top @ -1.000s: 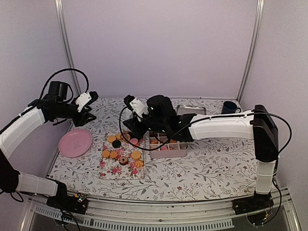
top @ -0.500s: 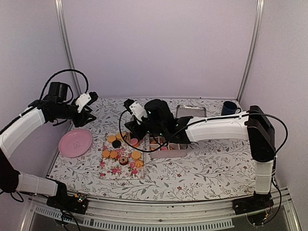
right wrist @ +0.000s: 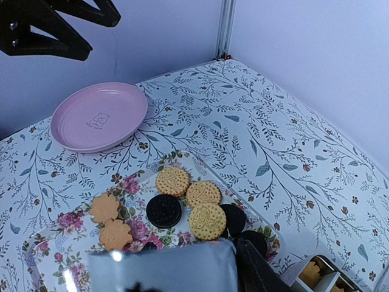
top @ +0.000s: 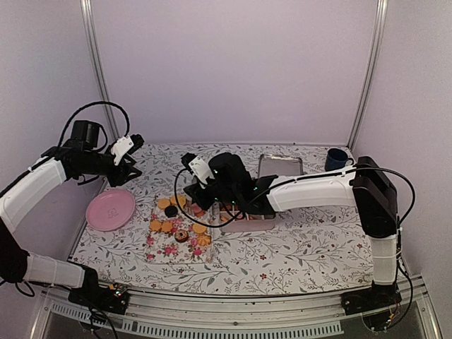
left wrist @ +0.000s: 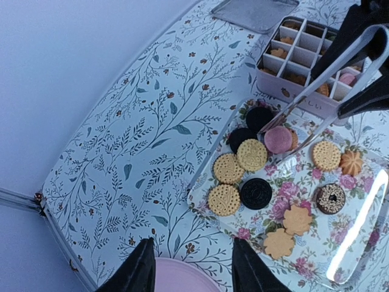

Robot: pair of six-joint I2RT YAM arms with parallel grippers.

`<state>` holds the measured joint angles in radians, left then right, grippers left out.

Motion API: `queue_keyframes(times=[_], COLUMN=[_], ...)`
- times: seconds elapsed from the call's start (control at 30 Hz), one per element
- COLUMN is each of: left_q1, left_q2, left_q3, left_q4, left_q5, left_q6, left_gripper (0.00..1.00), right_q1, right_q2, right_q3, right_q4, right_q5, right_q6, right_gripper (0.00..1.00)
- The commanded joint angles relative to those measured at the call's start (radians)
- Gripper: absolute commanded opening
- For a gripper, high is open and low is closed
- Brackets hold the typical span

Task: Pack the cookies
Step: Pick up the fake cookies from the plate.

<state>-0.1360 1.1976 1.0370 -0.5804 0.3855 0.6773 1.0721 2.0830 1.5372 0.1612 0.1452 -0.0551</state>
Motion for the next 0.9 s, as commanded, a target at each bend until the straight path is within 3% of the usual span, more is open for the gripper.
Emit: queue_keyframes(times=[0.0,0.5,0.77,0.87], left_q1=[0.008,0.007,0.007,0.007], left_q2=[0.003,0.001,-0.004,-0.005], left_q3=[0.006,0.001,0.000,-0.001], left_q4=[0.017,0.027,0.026,0.027], left_q5=[0.016,0.018,0.015,0.014], left_q6=[-0.012,-0.027,-0.028,-0.029], left_gripper=[0.43,0.41,0.41,0.40], right_q1=[-0.003,-0.012,-0.021,-0.022], right_q2=[0.010,0.017,0.026,0.032], right_q3=[-0.002,0.021,0.037,0.034], right_q4=[0.020,0.002,0.000,-0.006], right_q5=[0.012,0.087,0.043,0.028], right_q6=[0.014,-0.052,-0.043,-0.026], right_gripper=[0.41,0.39,0.39,0.34])
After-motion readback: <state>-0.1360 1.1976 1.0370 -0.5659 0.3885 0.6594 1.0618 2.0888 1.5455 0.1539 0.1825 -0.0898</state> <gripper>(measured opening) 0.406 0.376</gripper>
